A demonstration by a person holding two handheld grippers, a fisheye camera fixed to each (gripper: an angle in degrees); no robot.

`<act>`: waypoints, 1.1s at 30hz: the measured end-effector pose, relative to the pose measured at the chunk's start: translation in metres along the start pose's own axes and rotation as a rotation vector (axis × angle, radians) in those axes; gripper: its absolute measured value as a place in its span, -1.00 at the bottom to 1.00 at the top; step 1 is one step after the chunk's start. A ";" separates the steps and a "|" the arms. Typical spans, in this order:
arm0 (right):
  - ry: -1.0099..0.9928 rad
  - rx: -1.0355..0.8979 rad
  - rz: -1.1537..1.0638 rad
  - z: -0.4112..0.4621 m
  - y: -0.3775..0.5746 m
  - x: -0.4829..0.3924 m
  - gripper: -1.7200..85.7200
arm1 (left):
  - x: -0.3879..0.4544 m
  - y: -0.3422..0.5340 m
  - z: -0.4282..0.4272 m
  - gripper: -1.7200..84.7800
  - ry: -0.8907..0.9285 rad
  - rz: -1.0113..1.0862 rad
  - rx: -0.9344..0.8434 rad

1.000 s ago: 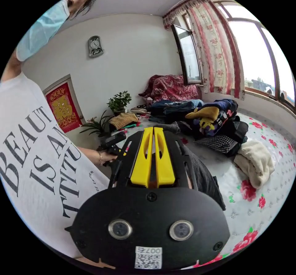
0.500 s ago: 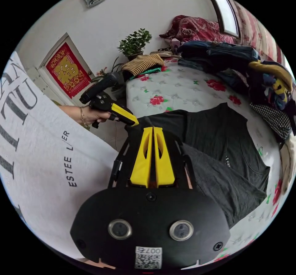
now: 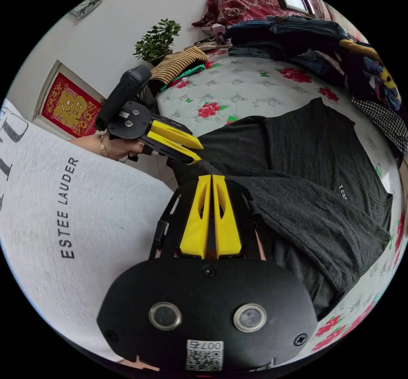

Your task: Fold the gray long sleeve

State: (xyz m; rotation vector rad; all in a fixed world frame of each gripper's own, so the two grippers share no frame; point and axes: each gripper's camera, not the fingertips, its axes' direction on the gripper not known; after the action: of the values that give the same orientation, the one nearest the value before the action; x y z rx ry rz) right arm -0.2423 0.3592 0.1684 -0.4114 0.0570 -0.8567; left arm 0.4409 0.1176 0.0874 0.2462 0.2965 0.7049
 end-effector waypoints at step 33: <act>0.170 -0.095 0.122 0.054 -0.038 -0.025 -0.96 | 0.013 -0.014 0.001 -0.89 0.050 0.307 -0.008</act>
State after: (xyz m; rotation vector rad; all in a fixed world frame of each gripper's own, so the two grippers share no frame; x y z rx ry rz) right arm -0.2749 0.3736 0.2290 -0.4193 0.2785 -0.7686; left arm 0.4591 0.1161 0.0814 0.2696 0.3069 1.0164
